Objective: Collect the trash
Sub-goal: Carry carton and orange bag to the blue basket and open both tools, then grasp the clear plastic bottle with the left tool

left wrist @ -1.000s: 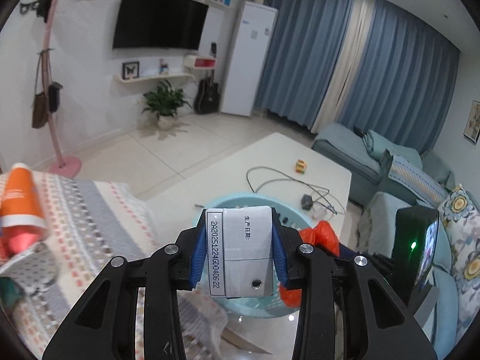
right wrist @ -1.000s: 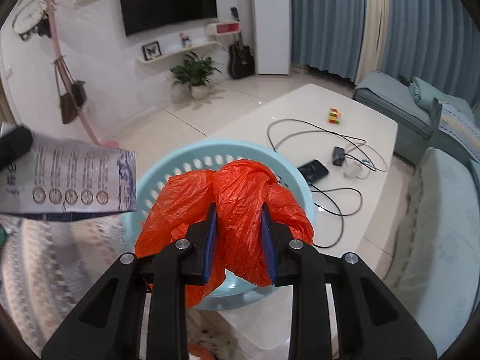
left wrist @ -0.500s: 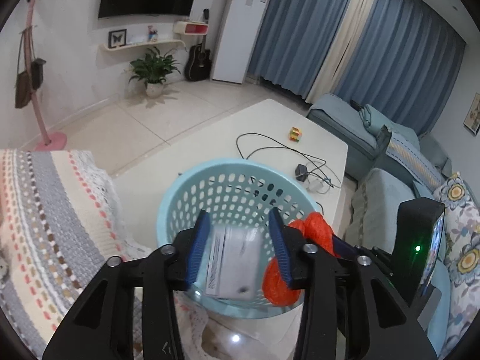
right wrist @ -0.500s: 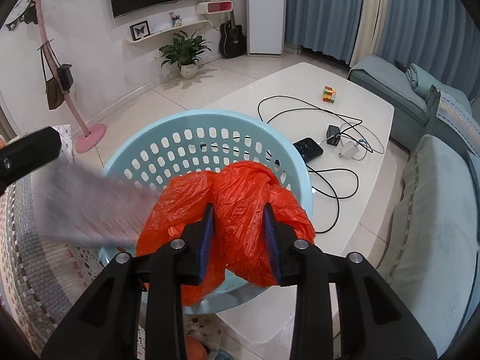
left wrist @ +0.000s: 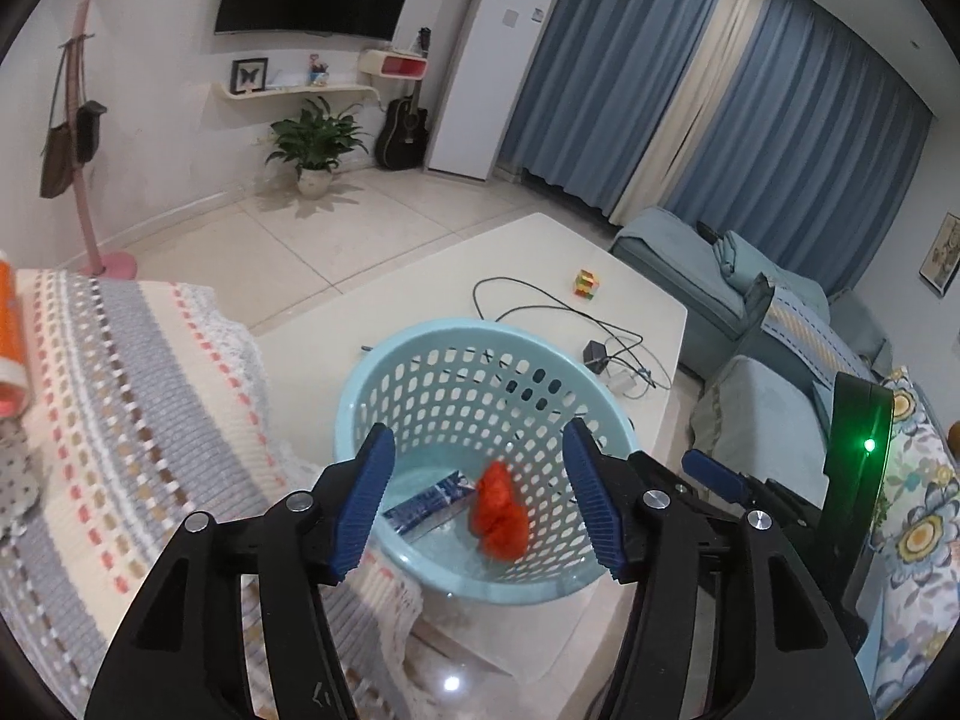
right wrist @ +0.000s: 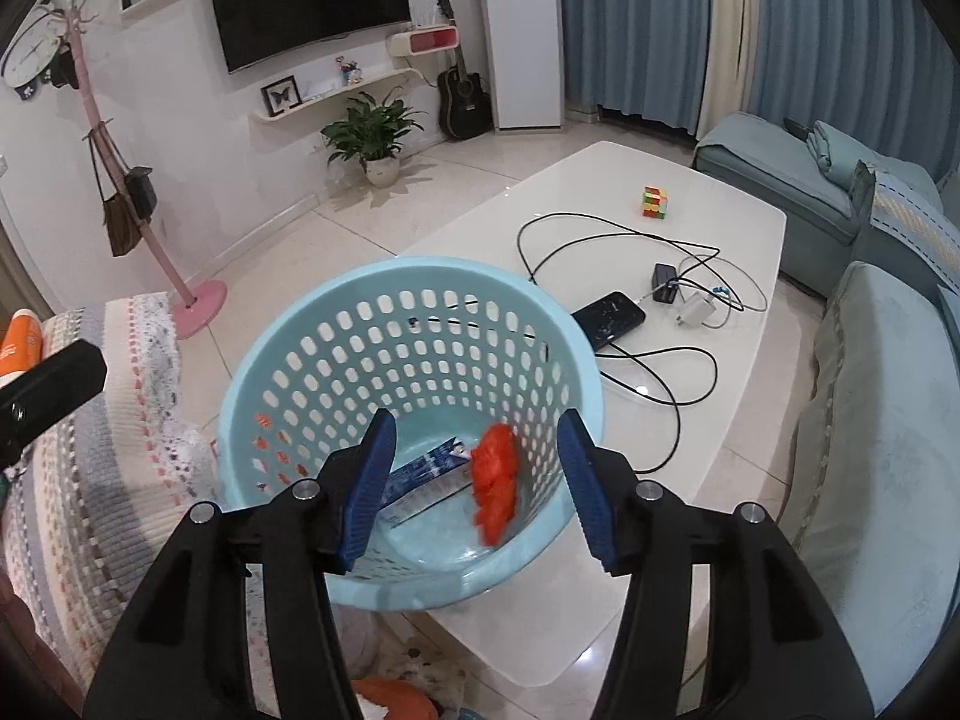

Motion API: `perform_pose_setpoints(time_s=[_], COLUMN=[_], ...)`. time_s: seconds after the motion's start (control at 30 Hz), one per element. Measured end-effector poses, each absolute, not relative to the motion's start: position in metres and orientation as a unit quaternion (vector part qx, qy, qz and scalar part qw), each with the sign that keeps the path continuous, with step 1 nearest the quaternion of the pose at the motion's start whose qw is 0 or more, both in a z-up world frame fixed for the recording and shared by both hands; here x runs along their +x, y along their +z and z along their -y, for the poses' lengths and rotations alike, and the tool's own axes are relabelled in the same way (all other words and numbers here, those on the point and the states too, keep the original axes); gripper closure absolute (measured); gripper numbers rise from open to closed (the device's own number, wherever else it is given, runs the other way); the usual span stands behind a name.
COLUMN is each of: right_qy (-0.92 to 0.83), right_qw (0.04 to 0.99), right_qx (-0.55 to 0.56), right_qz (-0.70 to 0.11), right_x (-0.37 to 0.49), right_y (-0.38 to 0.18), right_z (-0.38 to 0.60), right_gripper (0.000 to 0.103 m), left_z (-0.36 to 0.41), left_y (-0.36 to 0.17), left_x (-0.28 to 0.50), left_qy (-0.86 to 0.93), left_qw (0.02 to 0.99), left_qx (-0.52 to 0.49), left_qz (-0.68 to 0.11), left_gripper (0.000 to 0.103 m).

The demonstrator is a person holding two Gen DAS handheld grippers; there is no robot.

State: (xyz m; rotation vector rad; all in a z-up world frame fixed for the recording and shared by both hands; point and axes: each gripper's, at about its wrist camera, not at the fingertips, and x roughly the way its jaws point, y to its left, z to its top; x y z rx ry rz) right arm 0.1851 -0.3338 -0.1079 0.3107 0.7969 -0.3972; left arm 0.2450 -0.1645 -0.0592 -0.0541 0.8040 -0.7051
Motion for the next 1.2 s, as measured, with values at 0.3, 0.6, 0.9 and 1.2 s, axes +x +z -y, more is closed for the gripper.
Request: perform_pose_setpoints(time_s=[0.3, 0.6, 0.9, 1.2], right_qy=[-0.154, -0.068, 0.047, 0.187], right_qw=[0.915, 0.942, 0.949, 0.923], right_qx=[0.133, 0.095, 0.041, -0.001], right_qz=[-0.349, -0.313, -0.310, -0.337], right_x=[0.174, 0.167, 0.177, 0.201], right_y=[-0.068, -0.023, -0.008, -0.027], right_z=[0.292, 0.207, 0.095, -0.011], right_gripper=[0.051, 0.050, 0.046, 0.046], left_z=[0.111, 0.017, -0.126, -0.252], left_y=[-0.029, 0.015, 0.028, -0.005], left_x=[0.212, 0.171, 0.143, 0.160], left_qy=[-0.315, -0.228, -0.043, 0.094], left_qw=[0.881, 0.925, 0.952, 0.919], left_qx=[-0.053, -0.065, -0.110, -0.171], left_qz=[-0.350, -0.298, -0.283, -0.344], left_gripper=[0.043, 0.037, 0.025, 0.024])
